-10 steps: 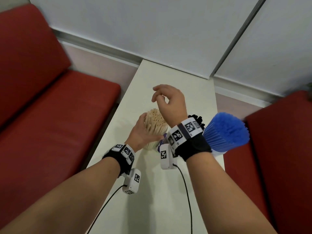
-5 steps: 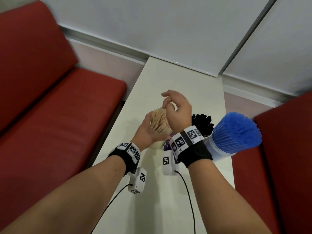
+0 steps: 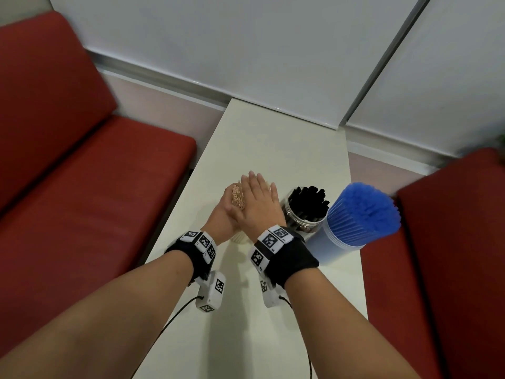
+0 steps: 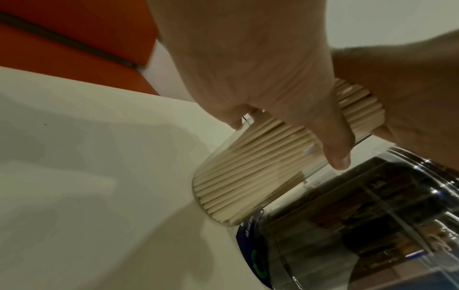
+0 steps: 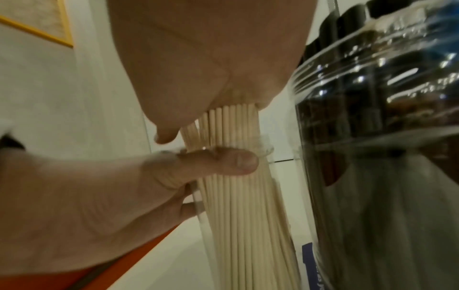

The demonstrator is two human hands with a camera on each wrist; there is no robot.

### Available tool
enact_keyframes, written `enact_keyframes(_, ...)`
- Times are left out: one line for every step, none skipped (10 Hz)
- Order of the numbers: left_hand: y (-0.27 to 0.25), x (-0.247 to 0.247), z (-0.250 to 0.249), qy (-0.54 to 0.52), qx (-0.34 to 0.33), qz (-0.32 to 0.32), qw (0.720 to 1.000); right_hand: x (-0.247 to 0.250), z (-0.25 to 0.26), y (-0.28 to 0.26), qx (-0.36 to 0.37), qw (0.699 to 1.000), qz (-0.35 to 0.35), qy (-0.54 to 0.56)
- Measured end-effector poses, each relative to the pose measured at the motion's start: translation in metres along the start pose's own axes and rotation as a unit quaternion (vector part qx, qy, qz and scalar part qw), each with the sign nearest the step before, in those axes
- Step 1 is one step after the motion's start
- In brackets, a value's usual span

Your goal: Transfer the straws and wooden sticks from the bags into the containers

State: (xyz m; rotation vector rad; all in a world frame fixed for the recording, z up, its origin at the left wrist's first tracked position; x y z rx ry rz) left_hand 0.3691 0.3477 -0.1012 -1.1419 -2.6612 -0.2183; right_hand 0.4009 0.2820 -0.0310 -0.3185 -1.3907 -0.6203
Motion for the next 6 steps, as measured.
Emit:
enact_keyframes(-0.003,-0.003,-0.024,0.010,-0.030,0.022,0.999,0.009,-0.007,0.001,-0.028,0.999,0.016,0.026)
enact_keyframes(-0.008,-0.002,-0.033,-0.015,-0.005,0.032,0.999,0.008,-0.004,-0.014,-0.044,0.999,0.026,0.006)
enact_keyframes(-0.009,0.000,-0.026,-0.003,0.000,0.040,0.999,0.003,-0.005,-0.027,-0.064,0.997,0.040,0.000)
enact_keyframes(-0.006,0.001,-0.018,0.047,0.007,0.048,0.998,0.007,-0.004,-0.029,-0.079,0.995,0.056,0.017)
enact_keyframes(-0.009,-0.010,-0.016,-0.061,0.080,0.095,0.990,0.041,-0.010,-0.035,-0.091,0.994,-0.021,0.064)
enact_keyframes(-0.020,-0.001,-0.010,-0.036,0.122,0.109,0.986,0.100,-0.032,-0.074,-0.123,0.976,-0.129,0.126)
Point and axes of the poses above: each hand's wrist, its own y-axis towards the middle knuckle, its own x-axis out of the back of the hand, z = x × y, the point moved 10 cm from there along y, towards the middle knuckle, and after that the axes turned 13 degrees about -z, right-handed, at the moved point
